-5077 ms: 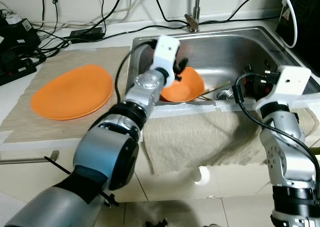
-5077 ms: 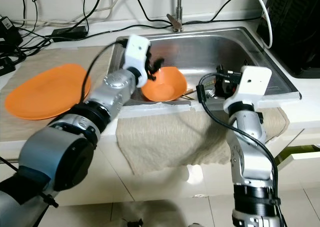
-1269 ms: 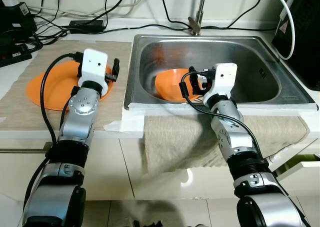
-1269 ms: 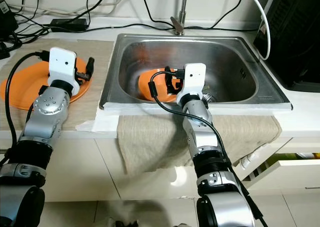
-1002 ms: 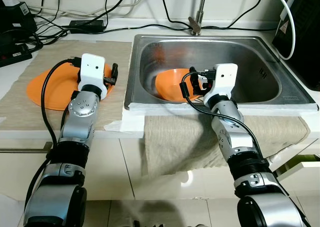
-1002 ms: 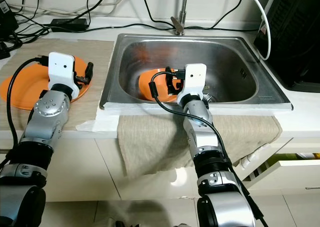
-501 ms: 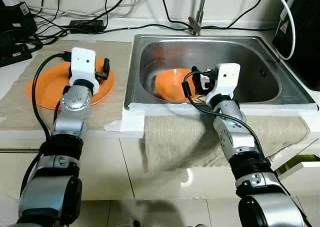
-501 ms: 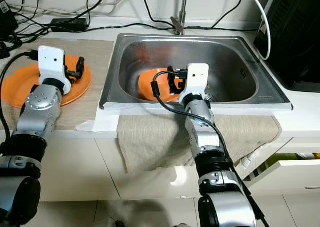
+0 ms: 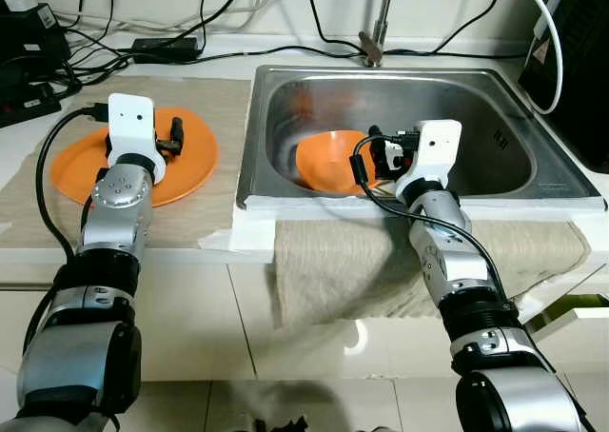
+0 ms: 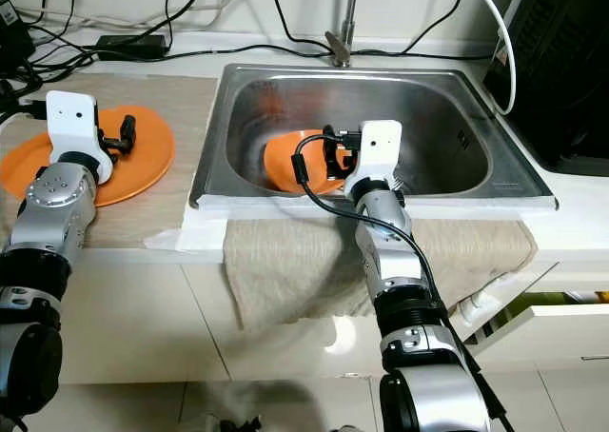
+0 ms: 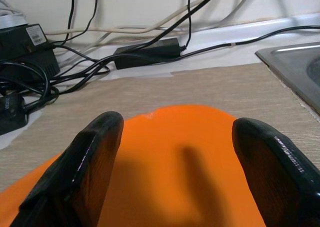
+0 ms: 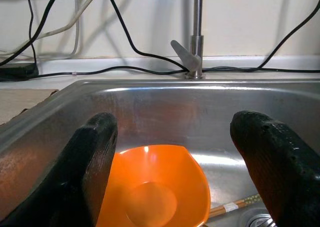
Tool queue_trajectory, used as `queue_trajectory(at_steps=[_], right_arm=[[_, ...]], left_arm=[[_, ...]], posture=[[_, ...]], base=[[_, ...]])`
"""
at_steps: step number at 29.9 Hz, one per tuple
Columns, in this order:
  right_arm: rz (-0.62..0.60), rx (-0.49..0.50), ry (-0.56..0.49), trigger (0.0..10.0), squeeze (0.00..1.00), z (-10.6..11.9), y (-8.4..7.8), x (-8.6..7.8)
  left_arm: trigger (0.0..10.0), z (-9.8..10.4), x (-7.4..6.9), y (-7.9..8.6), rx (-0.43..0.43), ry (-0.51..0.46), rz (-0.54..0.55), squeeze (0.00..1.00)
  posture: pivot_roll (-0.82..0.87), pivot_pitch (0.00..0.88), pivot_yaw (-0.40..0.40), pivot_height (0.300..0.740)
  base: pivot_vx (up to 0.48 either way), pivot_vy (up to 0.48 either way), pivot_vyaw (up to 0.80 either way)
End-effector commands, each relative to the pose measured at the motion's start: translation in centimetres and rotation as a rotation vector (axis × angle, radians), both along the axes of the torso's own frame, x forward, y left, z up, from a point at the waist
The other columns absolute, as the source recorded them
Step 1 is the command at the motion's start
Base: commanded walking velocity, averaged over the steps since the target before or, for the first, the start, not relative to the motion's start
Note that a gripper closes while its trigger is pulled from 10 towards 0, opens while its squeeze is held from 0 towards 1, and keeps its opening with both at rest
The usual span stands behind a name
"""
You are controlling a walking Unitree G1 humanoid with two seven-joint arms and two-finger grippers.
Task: Kitchen organization
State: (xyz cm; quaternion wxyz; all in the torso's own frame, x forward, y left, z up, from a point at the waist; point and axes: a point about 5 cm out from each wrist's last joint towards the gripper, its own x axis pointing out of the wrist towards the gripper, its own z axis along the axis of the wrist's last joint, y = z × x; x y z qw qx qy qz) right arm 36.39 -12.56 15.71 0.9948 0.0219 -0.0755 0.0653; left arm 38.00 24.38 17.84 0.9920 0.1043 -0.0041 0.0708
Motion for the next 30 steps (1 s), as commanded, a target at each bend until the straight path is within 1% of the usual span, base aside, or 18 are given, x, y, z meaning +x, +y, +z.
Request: queue_trajectory(at_steps=[1,5,7,10,13,14,15,26,27,28,30], right_arm=[[-0.016,0.007,0.001,10.0,0.0,-0.2,-0.5,-0.1],[-0.017,0.005,0.003,10.0,0.0,-0.2,-0.6,-0.1],[-0.018,0.003,0.004,10.0,0.0,-0.3,-0.7,-0.1],[-0.018,0.002,0.007,10.0,0.0,-0.3,-0.7,-0.1],[-0.017,0.003,0.007,10.0,0.0,-0.3,-0.6,-0.1],[-0.016,0.004,0.007,10.0,0.0,-0.3,-0.6,-0.1],[-0.016,0.004,0.006,10.0,0.0,-0.3,-0.6,-0.1],[-0.019,0.003,0.008,10.0,0.0,-0.3,-0.6,-0.1],[-0.019,0.003,0.007,10.0,0.0,-0.3,-0.6,-0.1],[-0.019,0.004,0.007,10.0,0.0,-0.3,-0.6,-0.1],[-0.019,0.004,0.007,10.0,0.0,-0.3,-0.6,-0.1]], left_arm=[[10.0,0.8,0.3,0.4,0.01,-0.015,0.014,0.0],[10.0,1.4,0.3,1.3,0.009,-0.019,0.042,0.0],[10.0,1.8,0.4,1.7,0.024,-0.021,0.053,0.0],[10.0,1.9,0.4,1.7,0.037,-0.022,0.051,0.0],[10.0,1.8,0.4,1.5,0.03,-0.021,0.04,0.0],[10.0,1.7,0.4,1.4,0.023,-0.021,0.037,0.54],[10.0,1.6,0.4,1.3,0.02,-0.02,0.035,1.0],[10.0,1.3,0.5,0.9,0.006,-0.01,0.011,1.0],[10.0,1.3,0.5,0.8,0.0,-0.006,0.011,0.0],[8.7,1.3,0.5,0.7,-0.011,-0.02,0.0,0.0],[8.7,1.4,0.5,0.6,-0.015,-0.029,-0.005,0.0]], posture=[[0.02,0.0,0.01,0.74],[0.02,0.0,0.008,0.74],[0.02,0.0,0.007,0.74],[0.02,0.0,0.007,0.74],[0.02,0.0,0.007,0.74],[0.02,0.0,0.008,0.74],[0.02,0.0,0.008,0.74],[0.02,0.0,0.009,0.74],[0.02,0.0,0.009,0.74],[0.02,0.0,0.01,0.74],[0.02,0.0,0.01,0.74]], base=[[0.0,0.0,0.0],[0.0,0.0,0.0],[0.0,0.0,0.0],[0.0,0.0,0.0],[0.0,0.0,0.0],[0.0,0.0,0.0],[0.0,0.0,0.0],[0.0,0.0,0.0],[0.0,0.0,0.0],[0.0,0.0,0.0],[0.0,0.0,0.0]])
